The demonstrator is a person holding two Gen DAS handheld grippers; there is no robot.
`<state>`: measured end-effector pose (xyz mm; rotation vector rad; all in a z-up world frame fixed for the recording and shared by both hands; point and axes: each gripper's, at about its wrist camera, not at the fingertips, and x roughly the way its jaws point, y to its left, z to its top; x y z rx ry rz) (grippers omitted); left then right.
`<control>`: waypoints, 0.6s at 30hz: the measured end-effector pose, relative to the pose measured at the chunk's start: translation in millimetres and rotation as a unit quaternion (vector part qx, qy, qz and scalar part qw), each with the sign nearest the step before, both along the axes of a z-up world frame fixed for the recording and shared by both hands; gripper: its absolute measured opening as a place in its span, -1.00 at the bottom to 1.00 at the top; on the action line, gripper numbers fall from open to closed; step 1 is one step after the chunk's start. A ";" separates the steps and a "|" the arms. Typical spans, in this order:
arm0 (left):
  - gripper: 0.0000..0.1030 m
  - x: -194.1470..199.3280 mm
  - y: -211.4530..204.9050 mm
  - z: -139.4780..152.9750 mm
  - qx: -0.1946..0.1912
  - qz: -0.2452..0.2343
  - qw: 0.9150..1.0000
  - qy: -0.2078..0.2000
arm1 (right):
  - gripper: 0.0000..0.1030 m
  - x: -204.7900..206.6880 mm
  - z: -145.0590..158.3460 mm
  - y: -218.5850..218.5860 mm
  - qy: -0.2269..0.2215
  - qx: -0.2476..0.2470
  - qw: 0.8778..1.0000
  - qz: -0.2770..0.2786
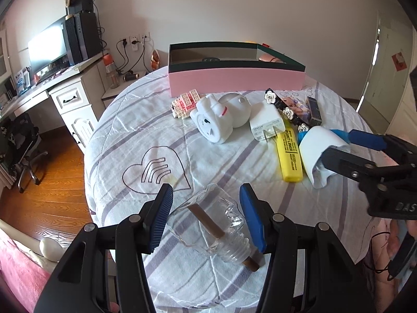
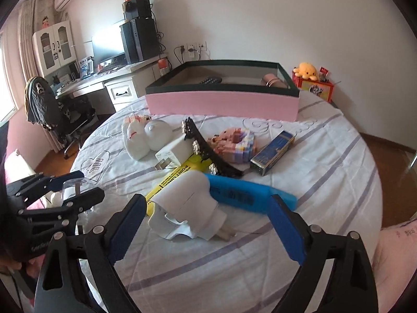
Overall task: Organize rigid objects
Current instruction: 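Reach the left tool to the glass bottle while the right tool reaches the white plug adapter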
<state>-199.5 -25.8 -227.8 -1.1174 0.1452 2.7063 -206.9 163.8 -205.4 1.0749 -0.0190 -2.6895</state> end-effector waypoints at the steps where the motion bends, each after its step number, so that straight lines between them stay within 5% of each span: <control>1: 0.06 1.1 0.6 -0.3 0.000 -0.002 1.000 0.000 | 0.57 -2.0 -2.7 -1.1 -0.004 -0.005 1.000 0.001; 10: 0.06 0.3 7.4 -2.6 0.009 -0.009 1.000 -0.002 | 0.20 -12.9 -12.7 -9.9 -0.019 -0.012 0.999 0.024; 18: -0.04 -0.3 15.6 6.6 0.014 -0.022 1.000 0.009 | 0.17 -2.6 -5.8 -3.2 -0.007 -0.008 0.999 0.034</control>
